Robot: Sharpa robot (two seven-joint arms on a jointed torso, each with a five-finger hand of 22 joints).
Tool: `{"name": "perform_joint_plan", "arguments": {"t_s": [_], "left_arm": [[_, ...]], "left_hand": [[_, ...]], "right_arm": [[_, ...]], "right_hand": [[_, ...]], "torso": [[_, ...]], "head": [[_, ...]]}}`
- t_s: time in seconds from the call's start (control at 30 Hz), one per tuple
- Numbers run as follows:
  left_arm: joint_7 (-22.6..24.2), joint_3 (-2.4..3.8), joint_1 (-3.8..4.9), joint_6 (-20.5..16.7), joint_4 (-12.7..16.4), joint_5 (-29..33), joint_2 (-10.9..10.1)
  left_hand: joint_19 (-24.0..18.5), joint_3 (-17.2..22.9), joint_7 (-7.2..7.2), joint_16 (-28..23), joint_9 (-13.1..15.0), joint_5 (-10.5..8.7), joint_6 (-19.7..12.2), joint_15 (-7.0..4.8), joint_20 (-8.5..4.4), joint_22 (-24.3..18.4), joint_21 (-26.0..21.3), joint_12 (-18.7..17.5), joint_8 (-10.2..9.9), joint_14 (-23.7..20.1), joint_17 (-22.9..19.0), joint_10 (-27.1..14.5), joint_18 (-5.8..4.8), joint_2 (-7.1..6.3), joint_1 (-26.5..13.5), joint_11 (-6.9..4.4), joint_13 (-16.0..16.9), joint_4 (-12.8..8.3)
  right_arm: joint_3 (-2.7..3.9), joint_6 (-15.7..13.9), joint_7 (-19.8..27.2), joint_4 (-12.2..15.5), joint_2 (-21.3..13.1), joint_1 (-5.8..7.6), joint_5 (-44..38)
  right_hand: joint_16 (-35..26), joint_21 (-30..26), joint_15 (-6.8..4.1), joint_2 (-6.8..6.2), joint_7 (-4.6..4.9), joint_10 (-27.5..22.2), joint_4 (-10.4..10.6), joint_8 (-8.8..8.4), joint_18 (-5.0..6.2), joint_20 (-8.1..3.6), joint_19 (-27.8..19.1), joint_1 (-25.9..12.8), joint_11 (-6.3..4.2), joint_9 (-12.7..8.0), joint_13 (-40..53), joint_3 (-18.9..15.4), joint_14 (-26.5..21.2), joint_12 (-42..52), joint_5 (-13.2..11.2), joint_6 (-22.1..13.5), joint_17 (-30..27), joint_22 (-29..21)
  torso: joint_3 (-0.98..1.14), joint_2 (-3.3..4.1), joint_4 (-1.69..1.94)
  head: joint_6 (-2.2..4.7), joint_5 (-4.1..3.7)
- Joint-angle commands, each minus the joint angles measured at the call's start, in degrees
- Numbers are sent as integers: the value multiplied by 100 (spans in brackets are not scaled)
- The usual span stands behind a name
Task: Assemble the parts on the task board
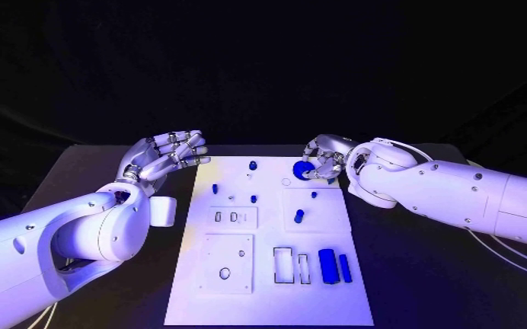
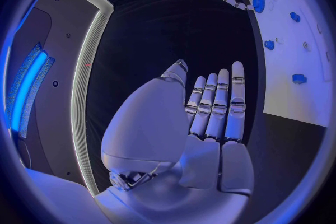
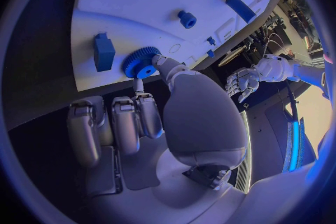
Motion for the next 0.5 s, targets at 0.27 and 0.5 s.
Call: {"name": "perform_joint_plan", "arguments": {"t_s": [0.27, 0.5], "left_arm": [[34, 5, 10, 105, 10, 9, 0], [29, 5, 10, 110, 9, 9, -2]], "left_hand": [[8, 0, 81, -31, -6, -25, -33, 9, 33, -5, -27, -22, -35, -32, 5, -10, 26, 21, -19, 23, -2, 22], [8, 0, 81, -31, -6, -25, -33, 9, 33, -5, -27, -22, -35, -32, 5, -10, 26, 21, -19, 23, -2, 22]], "right_arm": [[-13, 205, -64, -61, 25, -40, -112], [-14, 175, -87, -18, 16, -51, -514]], "right_hand": [[47, 21, 1, 79, -62, 147, 12, 258, -81, 3, 599, 184, -43, 87, 875, 195, 561, 169, 111, 321, 1300, 1509], [57, 21, -91, 138, -184, 243, -81, 465, -81, -75, 599, 349, -152, 166, 971, 514, 568, 260, -33, 634, 1332, 1509]], "torso": [[-2, 1, 8], [-2, 0, 13]], "head": [[-20, -1], [-30, -2]]}}
